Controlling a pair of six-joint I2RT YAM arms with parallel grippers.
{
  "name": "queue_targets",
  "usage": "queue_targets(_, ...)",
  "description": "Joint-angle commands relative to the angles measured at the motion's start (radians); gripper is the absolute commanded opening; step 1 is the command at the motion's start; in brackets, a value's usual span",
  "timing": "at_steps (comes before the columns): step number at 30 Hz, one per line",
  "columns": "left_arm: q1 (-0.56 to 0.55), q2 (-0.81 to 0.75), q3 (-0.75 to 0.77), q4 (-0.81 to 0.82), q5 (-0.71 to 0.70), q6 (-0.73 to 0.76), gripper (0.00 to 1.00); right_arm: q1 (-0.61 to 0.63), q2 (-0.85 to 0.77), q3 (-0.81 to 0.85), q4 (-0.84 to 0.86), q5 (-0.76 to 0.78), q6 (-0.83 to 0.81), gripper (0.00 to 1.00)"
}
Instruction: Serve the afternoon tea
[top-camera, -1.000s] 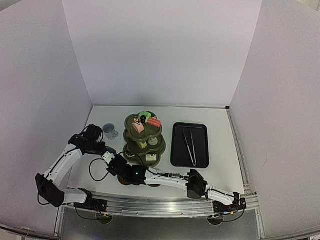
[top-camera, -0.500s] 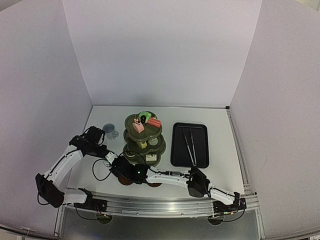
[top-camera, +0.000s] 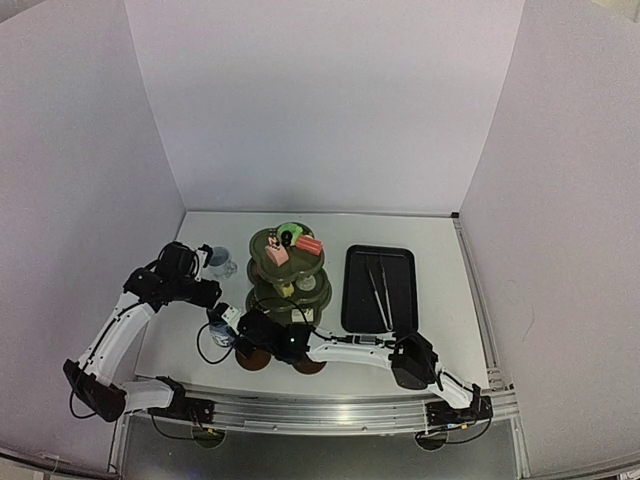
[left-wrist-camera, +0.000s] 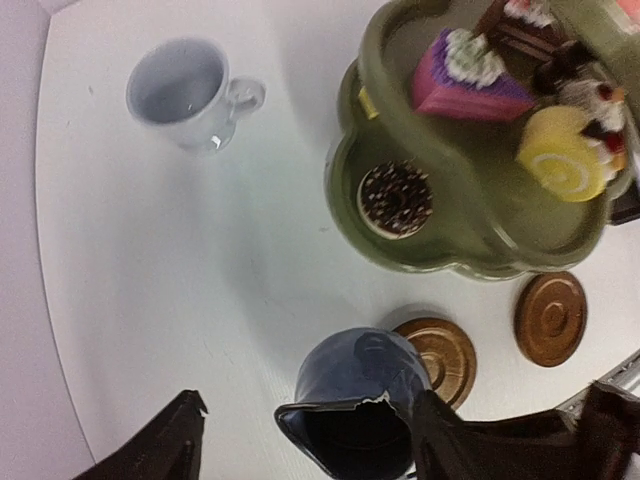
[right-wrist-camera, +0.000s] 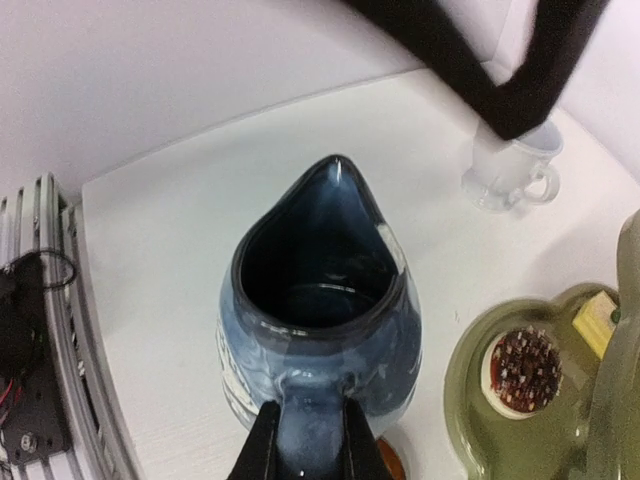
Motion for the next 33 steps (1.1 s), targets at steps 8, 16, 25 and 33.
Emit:
queue_targets(8, 0.046, -0.058, 0.114, 0.046, 0.086, 0.068, 0.86, -0.061, -0.326, -0.311, 0.037, -0.338, -0.093, 0.00)
queue_targets(16, 0.166, -0.084, 0.009, 0.160, 0.172, 0.031, 0.95, -0.161, -0.644, -0.733, 0.137, -0.577, -0.260, 0.00)
queue_targets(25, 0.215, -0.080, -0.154, 0.262, 0.315, -0.039, 1.00, -0.324, -0.847, -1.021, 0.180, -0.764, -0.428, 0.00)
queue_targets(33, 0.293, -0.041, -0.265, 0.428, 0.456, -0.072, 1.00, -0.428, -0.842, -1.136, 0.270, -0.933, -0.524, 0.00)
